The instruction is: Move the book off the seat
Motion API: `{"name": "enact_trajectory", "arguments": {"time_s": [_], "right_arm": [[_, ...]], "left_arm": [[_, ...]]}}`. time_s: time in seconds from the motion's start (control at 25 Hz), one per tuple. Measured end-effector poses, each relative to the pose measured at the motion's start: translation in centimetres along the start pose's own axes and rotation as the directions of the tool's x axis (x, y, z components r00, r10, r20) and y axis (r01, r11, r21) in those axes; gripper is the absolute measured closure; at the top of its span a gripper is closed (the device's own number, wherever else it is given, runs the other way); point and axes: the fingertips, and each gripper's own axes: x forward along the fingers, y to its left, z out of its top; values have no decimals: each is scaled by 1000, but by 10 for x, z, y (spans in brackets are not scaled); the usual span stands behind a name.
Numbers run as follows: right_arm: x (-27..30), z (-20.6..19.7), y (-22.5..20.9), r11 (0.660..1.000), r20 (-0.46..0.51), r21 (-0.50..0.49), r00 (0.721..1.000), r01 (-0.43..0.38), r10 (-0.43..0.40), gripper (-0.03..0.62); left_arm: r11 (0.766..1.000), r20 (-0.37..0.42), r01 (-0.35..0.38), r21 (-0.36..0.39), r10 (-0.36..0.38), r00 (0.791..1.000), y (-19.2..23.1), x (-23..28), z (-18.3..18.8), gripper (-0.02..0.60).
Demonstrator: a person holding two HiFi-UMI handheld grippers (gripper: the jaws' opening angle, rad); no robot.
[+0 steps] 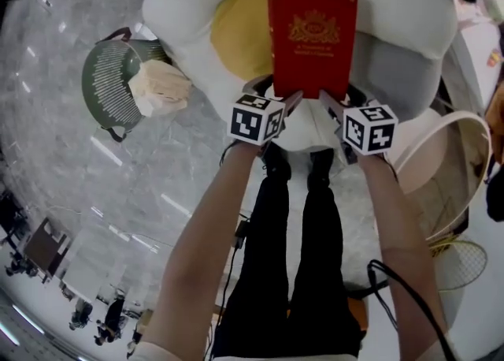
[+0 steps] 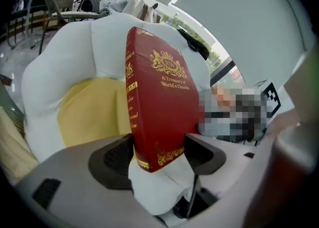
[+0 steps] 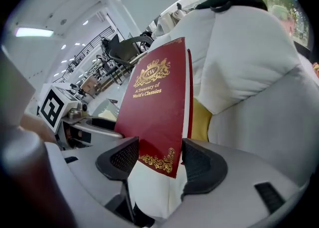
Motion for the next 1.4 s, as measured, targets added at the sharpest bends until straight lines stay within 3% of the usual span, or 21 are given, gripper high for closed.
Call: {"name": "enact_trajectory", "arguments": {"time_s": [0.44, 0.6, 0.92, 1.4], "right_arm": [[-104, 7, 34, 997, 72, 75, 997, -5, -1, 306], [-150, -1, 38, 997, 113, 76, 994, -4, -5, 306], [-189, -11, 40, 989, 179, 144, 982, 27, -53, 306], [-295, -85, -4, 968, 237, 243, 964, 59, -119, 306]], "left_arm": [[995, -26, 27, 92, -24, 999, -81, -71, 18, 264], [984, -31, 40, 174, -35, 999, -124, -90, 21, 264], [965, -41, 66, 254, -57, 998, -159, -102, 23, 264], [916, -89, 144, 375, -118, 989, -282, -82, -20, 264]]}}
